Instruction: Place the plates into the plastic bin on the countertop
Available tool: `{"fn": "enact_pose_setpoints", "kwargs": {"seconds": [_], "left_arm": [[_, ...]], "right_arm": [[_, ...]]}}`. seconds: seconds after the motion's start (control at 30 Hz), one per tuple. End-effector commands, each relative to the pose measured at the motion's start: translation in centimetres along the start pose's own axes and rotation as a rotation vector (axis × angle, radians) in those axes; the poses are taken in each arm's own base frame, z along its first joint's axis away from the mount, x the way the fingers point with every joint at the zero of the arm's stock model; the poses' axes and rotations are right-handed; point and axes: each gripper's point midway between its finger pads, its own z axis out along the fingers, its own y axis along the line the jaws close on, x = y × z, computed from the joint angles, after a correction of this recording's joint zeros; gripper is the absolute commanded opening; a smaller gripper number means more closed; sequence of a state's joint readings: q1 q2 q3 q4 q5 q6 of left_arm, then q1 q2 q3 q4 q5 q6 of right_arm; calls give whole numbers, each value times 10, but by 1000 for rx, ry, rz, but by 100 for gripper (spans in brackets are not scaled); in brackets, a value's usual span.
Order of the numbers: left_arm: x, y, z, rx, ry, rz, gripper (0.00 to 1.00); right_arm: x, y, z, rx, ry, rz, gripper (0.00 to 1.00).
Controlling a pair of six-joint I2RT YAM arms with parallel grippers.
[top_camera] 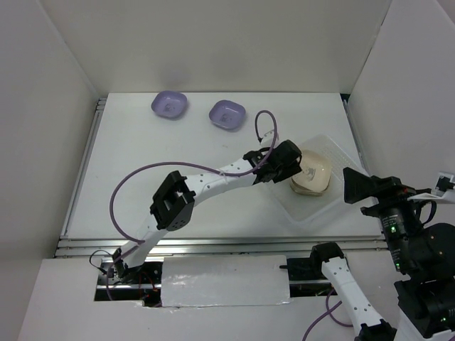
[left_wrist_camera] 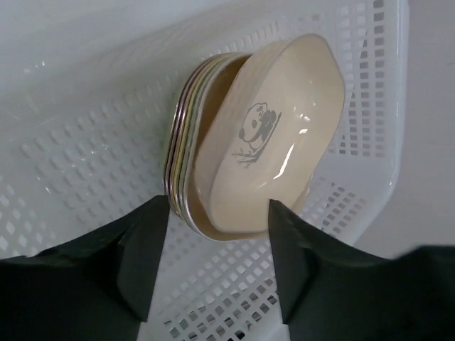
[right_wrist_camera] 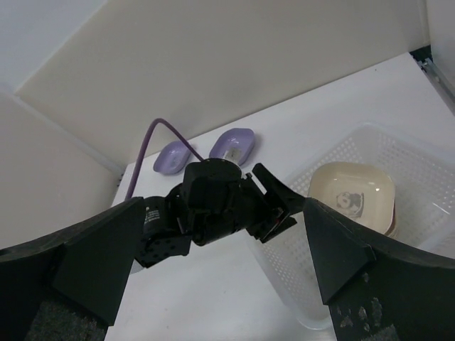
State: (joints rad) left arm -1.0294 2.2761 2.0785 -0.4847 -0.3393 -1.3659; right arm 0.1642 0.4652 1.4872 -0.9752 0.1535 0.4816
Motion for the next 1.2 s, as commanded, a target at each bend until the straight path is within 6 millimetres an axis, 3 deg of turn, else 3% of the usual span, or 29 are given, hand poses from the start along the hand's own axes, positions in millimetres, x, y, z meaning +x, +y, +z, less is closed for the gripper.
{"fn": "enact_pose_setpoints", "kwargs": {"seconds": [0.0,0.03,0.07,0.1,0.13,0.17,0.23,0.27,0.3,0.33,0.37,0.43,0.47,0.53,0.57,0.6,0.63,0.7,0.73,0.83,0.9,0.93,0.97,1.0,1.03,1.1,1.17], "left_arm": [[13,-17,-15,41,31,-22,72],[10,-28,-20,99,21,-29,86],[6,-41,-43,147,16,-27,89],[10,-36,-48,149,13,8,90],[2,-44,-62,174,-33,20,99],[-5,-57,-95,212,-59,34,99],[-19,-54,-119,215,-120,79,99],[-45,-56,-149,237,-182,59,99],[-50,-34,-147,188,-207,84,99],[-68,-25,-155,171,-251,80,99],[-102,2,-160,107,-321,69,99],[-137,30,-156,45,-342,69,99],[-174,55,-146,-2,-341,59,99],[-201,96,-124,-111,-315,41,99],[-236,117,-118,-146,-320,-23,99],[-248,133,-110,-181,-308,-48,99],[-270,164,-92,-238,-306,-97,99],[-290,170,-76,-194,-277,-162,99],[-306,186,-56,-195,-284,-202,99],[-342,172,-27,-45,-308,-228,99],[-352,168,-14,14,-304,-259,99],[-359,179,3,27,-308,-287,99],[-368,177,7,44,-318,-305,99],[-359,188,29,44,-265,-324,99],[-369,184,32,64,-273,-338,99],[-361,205,60,13,-246,-361,99],[-360,209,72,-7,-232,-377,99]], "right_arm": [[-4,1,-5,-5,4,-20,100],[-5,1,-6,-4,-4,-20,100],[-5,1,-5,-4,-4,-22,100],[-5,1,-3,-1,-2,-22,100],[-4,1,-2,-2,-1,-22,100],[-4,2,0,-5,0,-24,100],[-1,3,5,-10,11,-23,100],[0,5,8,-26,13,-25,100],[9,4,13,-26,34,-25,100],[8,7,17,-42,26,-23,100],[15,10,21,-62,49,-24,100],[31,10,33,-77,94,-27,100],[38,11,39,-81,119,-29,100],[52,16,47,-127,162,-28,100],[56,18,49,-140,171,-26,100],[64,17,52,-146,191,-21,100],[63,20,54,-158,186,-19,100],[69,20,59,-159,206,-19,100],[73,21,61,-168,227,-20,100],[88,22,70,-177,299,-37,100],[95,21,74,-182,316,-42,100],[98,24,72,-203,326,-42,100],[100,25,71,-214,335,-45,100],[102,27,70,-227,348,-47,100],[104,29,69,-244,362,-48,100],[103,29,67,-242,368,-60,100],[99,30,66,-242,362,-74,100]]}}
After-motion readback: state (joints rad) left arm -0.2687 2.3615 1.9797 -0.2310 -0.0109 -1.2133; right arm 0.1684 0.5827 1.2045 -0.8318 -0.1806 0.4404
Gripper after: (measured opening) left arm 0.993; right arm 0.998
